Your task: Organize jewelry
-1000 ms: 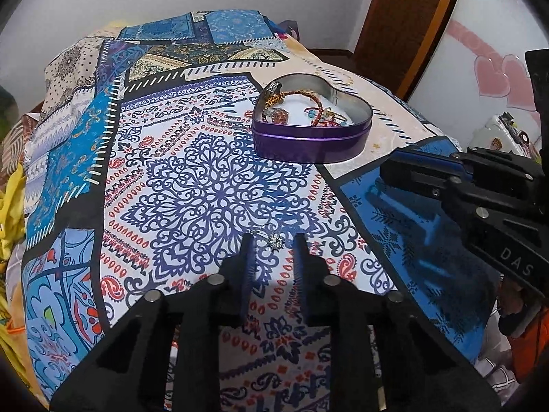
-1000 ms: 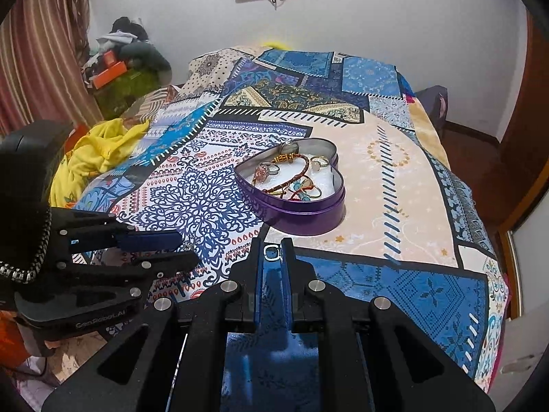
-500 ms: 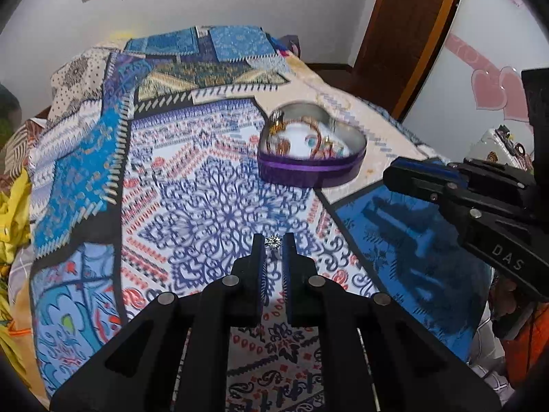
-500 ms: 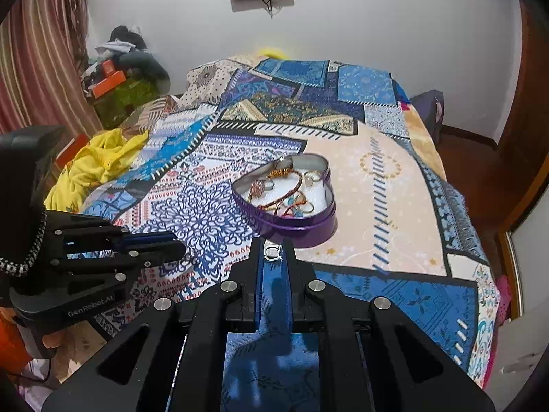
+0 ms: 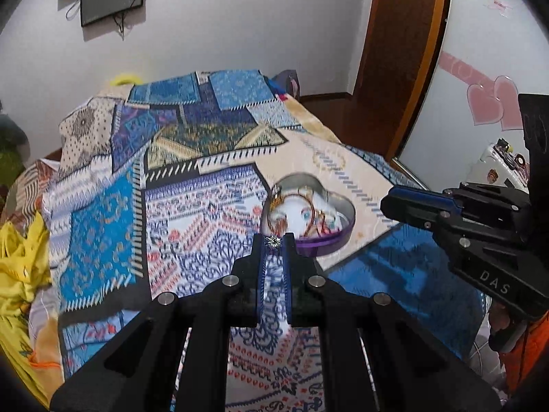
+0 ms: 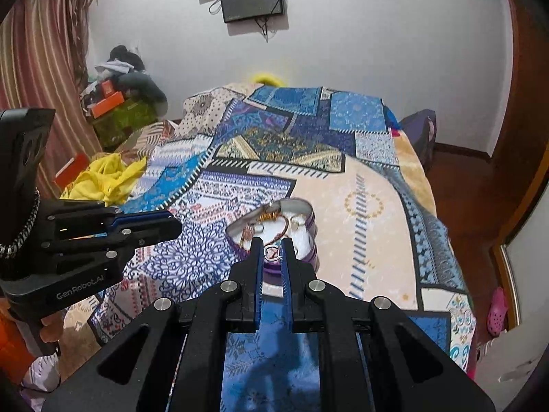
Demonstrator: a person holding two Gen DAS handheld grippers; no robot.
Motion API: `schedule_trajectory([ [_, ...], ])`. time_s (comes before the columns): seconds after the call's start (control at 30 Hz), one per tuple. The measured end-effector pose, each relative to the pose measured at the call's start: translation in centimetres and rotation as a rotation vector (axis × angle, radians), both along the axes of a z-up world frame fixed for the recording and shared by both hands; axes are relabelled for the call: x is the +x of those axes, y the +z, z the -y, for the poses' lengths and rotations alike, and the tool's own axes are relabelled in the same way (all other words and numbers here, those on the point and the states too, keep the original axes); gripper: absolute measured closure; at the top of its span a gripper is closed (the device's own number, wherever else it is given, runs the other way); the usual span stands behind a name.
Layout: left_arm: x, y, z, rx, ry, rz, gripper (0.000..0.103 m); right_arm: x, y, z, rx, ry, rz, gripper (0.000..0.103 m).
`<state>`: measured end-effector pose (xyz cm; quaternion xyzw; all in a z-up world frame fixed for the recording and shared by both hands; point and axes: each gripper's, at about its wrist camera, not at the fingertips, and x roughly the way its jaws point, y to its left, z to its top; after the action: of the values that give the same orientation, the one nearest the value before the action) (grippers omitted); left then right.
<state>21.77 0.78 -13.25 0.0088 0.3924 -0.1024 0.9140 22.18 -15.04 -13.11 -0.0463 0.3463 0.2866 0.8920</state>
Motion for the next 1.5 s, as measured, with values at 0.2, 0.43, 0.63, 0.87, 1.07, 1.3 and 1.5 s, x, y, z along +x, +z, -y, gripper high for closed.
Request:
schedule_trajectory([
  [0.2,1.2,0.4,0.2,-0.006,-0.006,0.018,0.095,1.0,-0.1,-0.2,0.008,-0.003,0.002,0.094],
  [0.43,2.8,0.2,0.7,-0.03,-0.015,0.019,0.095,2.0,-0.9,-0.3,0.009,0.001,-0.009,0.094],
  [0.63,4.2,-0.7,1.3,-0.04,-0.029,0.007,0.095,3.0,-1.9,-0.7,-0.008,0.012,-0.032,0.094],
  [0.87,5.4,-2.2,1.8,-0.054,-0.047,-0.033,0.095,4.5,-3.0,-1.1,-0.026,0.022,-0.055,0.094],
  [1.07,6.0,-3.4,1.9,-0.066,-0.061,-0.068,0.095,5.1,-3.5,-1.3,-0.025,0.034,-0.079,0.094],
  [1.3,6.0,-3.5,1.8,-0.068,-0.055,-0.06,0.095,5.3,-3.9,-1.3,-0.022,0.032,-0.104,0.094],
  [1.5,5.4,-2.5,1.6,-0.064,-0.046,-0.049,0.094,5.2,-3.4,-1.0,-0.022,0.022,-0.109,0.091],
])
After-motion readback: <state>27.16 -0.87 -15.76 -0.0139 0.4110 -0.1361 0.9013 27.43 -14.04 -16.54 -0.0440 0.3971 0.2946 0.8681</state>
